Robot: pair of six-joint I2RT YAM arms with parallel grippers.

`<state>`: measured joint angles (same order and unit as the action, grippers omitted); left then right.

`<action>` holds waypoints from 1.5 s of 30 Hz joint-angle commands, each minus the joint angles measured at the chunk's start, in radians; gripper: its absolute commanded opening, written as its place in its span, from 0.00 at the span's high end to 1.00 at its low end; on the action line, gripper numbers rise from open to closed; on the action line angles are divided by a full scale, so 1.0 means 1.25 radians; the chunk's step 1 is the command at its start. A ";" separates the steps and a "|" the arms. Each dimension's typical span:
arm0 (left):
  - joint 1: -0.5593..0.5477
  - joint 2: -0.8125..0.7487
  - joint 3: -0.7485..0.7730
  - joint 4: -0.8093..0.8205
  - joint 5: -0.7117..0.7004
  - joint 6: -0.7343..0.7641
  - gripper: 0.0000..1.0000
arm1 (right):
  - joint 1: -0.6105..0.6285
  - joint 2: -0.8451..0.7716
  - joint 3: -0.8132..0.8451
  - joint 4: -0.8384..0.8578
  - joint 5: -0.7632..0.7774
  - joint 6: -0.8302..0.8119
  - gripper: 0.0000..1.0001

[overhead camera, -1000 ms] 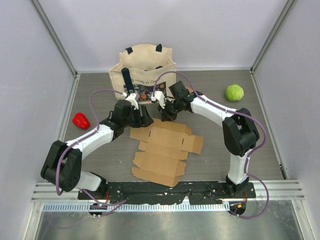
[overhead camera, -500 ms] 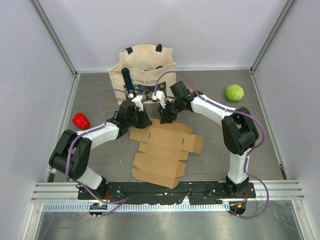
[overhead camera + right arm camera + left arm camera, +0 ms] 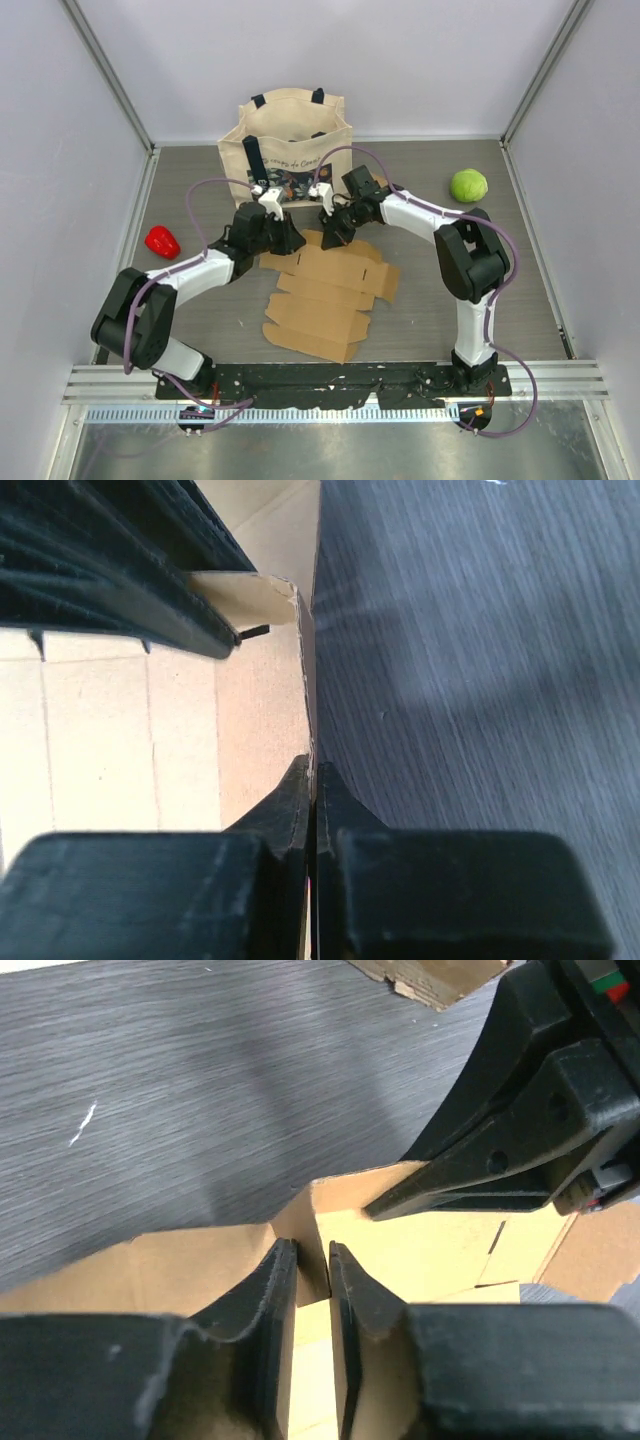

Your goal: Fold the paper box

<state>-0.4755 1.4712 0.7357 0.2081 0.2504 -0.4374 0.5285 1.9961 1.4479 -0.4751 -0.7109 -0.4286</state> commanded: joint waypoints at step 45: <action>-0.056 0.014 -0.054 0.004 0.033 -0.235 0.62 | 0.057 -0.197 -0.107 0.106 0.241 -0.036 0.99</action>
<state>-0.5106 1.5520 0.7044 0.0422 0.1825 -0.6991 0.5842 1.8187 1.3281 -0.4007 -0.4149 -0.4698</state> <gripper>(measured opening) 0.418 0.063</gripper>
